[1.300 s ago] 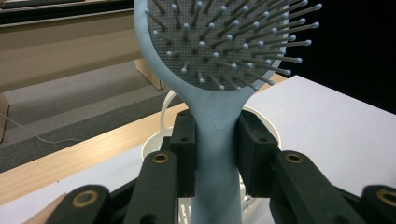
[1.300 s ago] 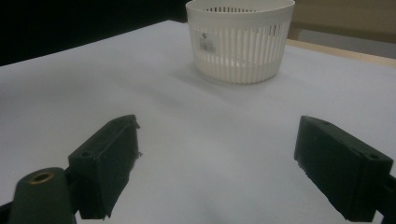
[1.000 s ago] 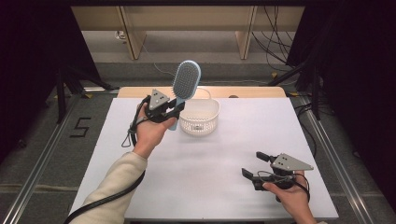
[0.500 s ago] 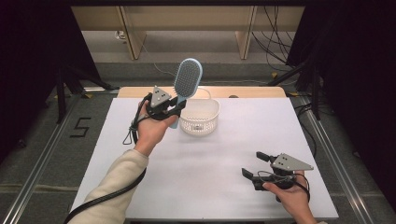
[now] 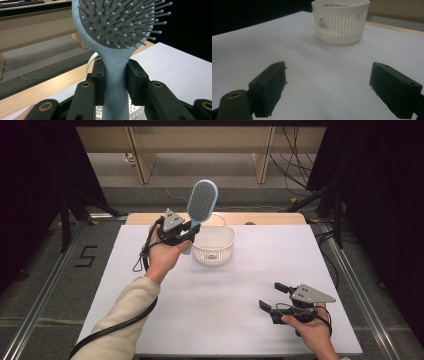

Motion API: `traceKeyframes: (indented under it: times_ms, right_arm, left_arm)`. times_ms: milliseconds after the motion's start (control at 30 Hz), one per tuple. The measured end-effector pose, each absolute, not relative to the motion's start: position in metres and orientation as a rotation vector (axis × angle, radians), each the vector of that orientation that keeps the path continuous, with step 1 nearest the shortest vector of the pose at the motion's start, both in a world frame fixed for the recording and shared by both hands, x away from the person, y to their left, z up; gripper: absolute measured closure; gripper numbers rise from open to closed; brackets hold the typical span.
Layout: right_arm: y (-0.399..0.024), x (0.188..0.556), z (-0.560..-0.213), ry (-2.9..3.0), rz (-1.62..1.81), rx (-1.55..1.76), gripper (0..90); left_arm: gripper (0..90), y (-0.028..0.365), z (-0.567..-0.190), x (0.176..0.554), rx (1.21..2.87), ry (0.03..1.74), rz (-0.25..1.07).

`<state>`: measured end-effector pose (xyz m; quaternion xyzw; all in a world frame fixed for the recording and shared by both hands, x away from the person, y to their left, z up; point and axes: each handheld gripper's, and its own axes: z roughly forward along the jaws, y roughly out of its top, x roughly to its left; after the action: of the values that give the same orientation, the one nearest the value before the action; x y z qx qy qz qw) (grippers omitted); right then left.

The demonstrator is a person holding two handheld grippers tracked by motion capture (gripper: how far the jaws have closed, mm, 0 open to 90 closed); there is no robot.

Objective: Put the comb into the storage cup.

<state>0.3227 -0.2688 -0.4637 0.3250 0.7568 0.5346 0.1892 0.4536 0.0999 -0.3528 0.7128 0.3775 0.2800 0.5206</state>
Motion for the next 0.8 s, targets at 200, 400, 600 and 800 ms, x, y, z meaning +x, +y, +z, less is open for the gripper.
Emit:
traceKeyframes:
  times_ms: [200,400,600,800]
  right_arm:
    - [-0.269,0.323,-0.464,2.128,1.503,0.914,14.6]
    - [-0.269,0.323,-0.464,2.128,1.503,0.915,14.6]
    - [-0.269,0.323,-0.464,2.126,1.507,0.914,14.6]
    - [-0.269,0.323,-0.464,2.127,1.508,0.914,14.6]
  left_arm:
    - [69.9,0.099,-0.353,0.456,1.708,0.91,0.672]
    - [69.9,0.097,-0.352,0.46,1.714,0.903,0.674]
    - [69.9,0.094,-0.352,0.463,1.709,0.902,0.667]
    - [69.9,0.091,-0.351,0.467,1.706,0.897,0.666]
